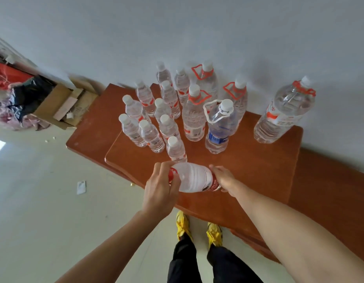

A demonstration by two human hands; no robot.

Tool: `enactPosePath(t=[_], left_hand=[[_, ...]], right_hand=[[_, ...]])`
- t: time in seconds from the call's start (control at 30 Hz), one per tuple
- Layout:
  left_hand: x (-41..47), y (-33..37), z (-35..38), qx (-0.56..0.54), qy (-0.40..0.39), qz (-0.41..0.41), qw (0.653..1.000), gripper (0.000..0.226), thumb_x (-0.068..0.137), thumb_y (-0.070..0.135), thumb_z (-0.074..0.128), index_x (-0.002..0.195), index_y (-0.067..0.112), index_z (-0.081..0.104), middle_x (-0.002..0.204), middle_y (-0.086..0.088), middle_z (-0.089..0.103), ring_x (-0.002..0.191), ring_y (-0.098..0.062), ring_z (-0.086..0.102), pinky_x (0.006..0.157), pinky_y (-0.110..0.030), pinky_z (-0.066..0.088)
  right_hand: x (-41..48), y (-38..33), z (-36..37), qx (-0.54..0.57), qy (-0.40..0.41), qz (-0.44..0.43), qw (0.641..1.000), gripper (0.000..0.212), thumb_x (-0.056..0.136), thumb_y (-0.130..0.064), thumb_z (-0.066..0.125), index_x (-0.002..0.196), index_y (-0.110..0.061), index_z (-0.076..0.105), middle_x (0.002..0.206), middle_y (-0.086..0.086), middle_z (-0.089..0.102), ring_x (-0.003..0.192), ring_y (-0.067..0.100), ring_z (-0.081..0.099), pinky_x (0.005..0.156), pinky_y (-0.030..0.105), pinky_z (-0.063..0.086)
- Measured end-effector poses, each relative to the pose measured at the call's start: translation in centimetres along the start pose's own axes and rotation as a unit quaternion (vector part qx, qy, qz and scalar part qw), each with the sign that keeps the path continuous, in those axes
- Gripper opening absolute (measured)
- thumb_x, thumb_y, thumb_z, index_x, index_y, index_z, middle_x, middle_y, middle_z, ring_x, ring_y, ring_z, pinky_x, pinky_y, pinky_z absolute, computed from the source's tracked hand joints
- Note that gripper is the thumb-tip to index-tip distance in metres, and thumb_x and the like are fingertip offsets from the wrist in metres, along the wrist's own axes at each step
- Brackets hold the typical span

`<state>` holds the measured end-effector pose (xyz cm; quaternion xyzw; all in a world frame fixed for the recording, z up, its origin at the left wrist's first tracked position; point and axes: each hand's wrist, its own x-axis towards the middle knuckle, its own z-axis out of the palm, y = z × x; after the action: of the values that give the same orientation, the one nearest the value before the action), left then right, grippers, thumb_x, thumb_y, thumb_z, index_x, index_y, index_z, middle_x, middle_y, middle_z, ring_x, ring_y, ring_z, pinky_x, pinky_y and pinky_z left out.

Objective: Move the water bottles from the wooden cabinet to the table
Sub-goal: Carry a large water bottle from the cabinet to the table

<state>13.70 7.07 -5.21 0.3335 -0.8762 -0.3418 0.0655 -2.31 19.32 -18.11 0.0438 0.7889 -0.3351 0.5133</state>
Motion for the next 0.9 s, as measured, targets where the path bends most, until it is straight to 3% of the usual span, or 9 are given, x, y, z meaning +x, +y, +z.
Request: enactPosePath(t=[0.07,0.17,0.27,0.33,0.43,0.6,0.7,0.9], left_hand=[[-0.2,-0.9,0.6,-0.005,0.059,-0.059,0.996,0.021,0.097,0.036,0.047,0.108,0.022,0.058,0.102,0.009,0.056,0.083,-0.010,0.055,0.070,-0.031,0.054],[0.0,-2.2,1.1,-0.020,0.134,-0.156,0.978,0.023,0.092,0.042,0.056,0.083,0.023,0.063,0.079,0.007,0.062,0.071,-0.013,0.059,0.064,-0.038,0.056],[0.0,-4.2,1.1,-0.017,0.141,-0.233,0.962,0.031,0.092,0.041,0.058,0.073,0.018,0.065,0.067,0.004,0.062,0.065,-0.015,0.059,0.059,-0.028,0.049],[-0.3,-6.0,1.1,-0.024,0.131,-0.280,0.951,0.038,0.092,0.040,0.057,0.063,0.018,0.063,0.062,-0.001,0.062,0.062,-0.020,0.060,0.058,-0.029,0.046],[-1.3,-8.2,1.1,-0.080,0.129,-0.343,0.927,0.044,0.093,0.034,0.057,0.053,0.015,0.056,0.053,-0.006,0.057,0.055,-0.023,0.055,0.057,-0.030,0.043],[-3.6,-9.6,0.2,-0.147,0.144,-0.403,0.892,0.049,0.093,0.031,0.055,0.052,0.006,0.047,0.054,-0.017,0.052,0.052,-0.024,0.046,0.055,-0.030,0.038],[-5.8,-10.6,-1.5,-0.150,0.149,-0.417,0.884,0.047,0.091,0.033,0.054,0.051,0.009,0.047,0.052,-0.016,0.054,0.050,-0.026,0.048,0.054,-0.031,0.039],[-13.1,-13.8,-7.1,-0.181,0.217,-0.450,0.847,0.041,0.089,0.030,0.054,0.054,0.009,0.053,0.051,-0.014,0.056,0.052,-0.027,0.053,0.053,-0.030,0.038]], right_hand=[[0.8,0.2,0.5,-0.002,0.001,-0.011,1.000,0.062,0.095,-0.060,0.040,0.144,-0.022,0.040,0.144,0.009,0.047,0.128,0.032,0.048,0.105,0.052,0.041],[2.1,0.3,1.0,-0.011,0.002,-0.046,0.999,0.064,0.094,-0.056,0.046,0.144,-0.017,0.040,0.143,0.010,0.049,0.126,0.030,0.050,0.106,0.047,0.041],[3.3,0.2,1.6,-0.012,-0.002,-0.073,0.997,0.063,0.094,-0.052,0.050,0.144,-0.014,0.041,0.136,0.011,0.053,0.118,0.027,0.055,0.093,0.037,0.046],[3.8,0.0,2.0,-0.025,0.005,-0.088,0.996,0.062,0.094,-0.052,0.051,0.142,-0.014,0.042,0.131,0.011,0.056,0.104,0.023,0.058,0.085,0.035,0.048],[4.2,-0.6,2.8,-0.069,0.026,-0.095,0.993,0.063,0.091,-0.055,0.054,0.139,-0.015,0.046,0.126,0.011,0.060,0.101,0.024,0.061,0.088,0.039,0.053],[2.1,-0.8,4.1,-0.201,0.018,-0.079,0.976,0.062,0.094,-0.061,0.044,0.132,-0.013,0.051,0.121,0.010,0.063,0.103,0.026,0.062,0.078,0.032,0.047],[-0.2,-1.0,5.7,-0.265,0.015,-0.084,0.960,0.065,0.092,-0.068,0.036,0.126,-0.016,0.054,0.113,0.007,0.064,0.098,0.026,0.064,0.082,0.036,0.052],[-5.4,-4.8,13.2,-0.390,-0.006,-0.174,0.904,0.066,0.091,-0.070,0.032,0.120,-0.016,0.056,0.105,0.005,0.065,0.082,0.022,0.060,0.064,0.027,0.043]])
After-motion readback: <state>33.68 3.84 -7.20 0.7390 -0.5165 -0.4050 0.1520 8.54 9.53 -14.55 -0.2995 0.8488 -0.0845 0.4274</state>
